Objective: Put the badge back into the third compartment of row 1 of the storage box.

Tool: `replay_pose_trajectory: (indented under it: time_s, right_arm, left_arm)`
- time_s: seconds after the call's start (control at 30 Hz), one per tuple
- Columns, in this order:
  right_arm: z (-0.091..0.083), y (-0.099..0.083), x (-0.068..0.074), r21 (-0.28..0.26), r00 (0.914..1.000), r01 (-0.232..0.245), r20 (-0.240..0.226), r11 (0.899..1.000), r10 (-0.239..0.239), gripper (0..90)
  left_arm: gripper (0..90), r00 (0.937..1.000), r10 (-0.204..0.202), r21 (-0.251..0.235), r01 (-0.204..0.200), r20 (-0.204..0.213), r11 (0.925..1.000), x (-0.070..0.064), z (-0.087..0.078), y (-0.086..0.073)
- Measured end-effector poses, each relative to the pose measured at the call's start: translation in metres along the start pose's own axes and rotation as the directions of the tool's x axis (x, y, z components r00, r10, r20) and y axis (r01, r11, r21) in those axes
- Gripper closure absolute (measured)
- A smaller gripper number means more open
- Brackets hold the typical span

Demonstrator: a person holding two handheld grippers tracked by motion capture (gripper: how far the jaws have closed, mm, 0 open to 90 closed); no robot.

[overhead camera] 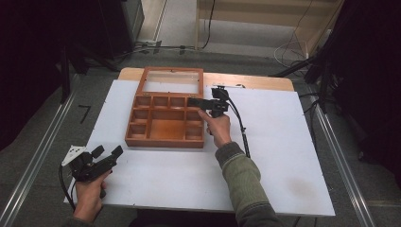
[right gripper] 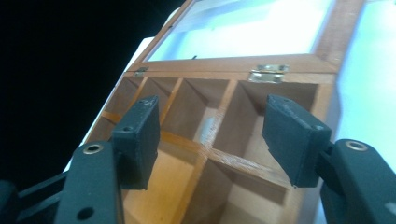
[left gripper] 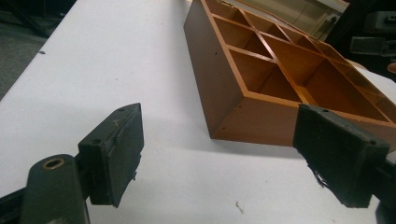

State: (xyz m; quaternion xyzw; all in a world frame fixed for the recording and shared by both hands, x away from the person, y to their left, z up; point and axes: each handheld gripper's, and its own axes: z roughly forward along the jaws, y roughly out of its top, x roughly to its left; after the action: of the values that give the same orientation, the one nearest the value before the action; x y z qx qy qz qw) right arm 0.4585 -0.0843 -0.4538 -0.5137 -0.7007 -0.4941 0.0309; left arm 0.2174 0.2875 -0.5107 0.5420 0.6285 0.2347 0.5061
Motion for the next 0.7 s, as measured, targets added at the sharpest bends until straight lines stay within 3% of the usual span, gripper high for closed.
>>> replay_pose_trajectory:
  time_s: [0.7]
  right_arm:
    - [-0.047,-0.016,-0.022,-0.026,0.9999,0.0,0.016,1.0,0.0,25.9]
  left_arm:
    - [16.6,1.0,0.007,0.006,-0.007,0.006,1.0,-0.002,0.002,0.0]
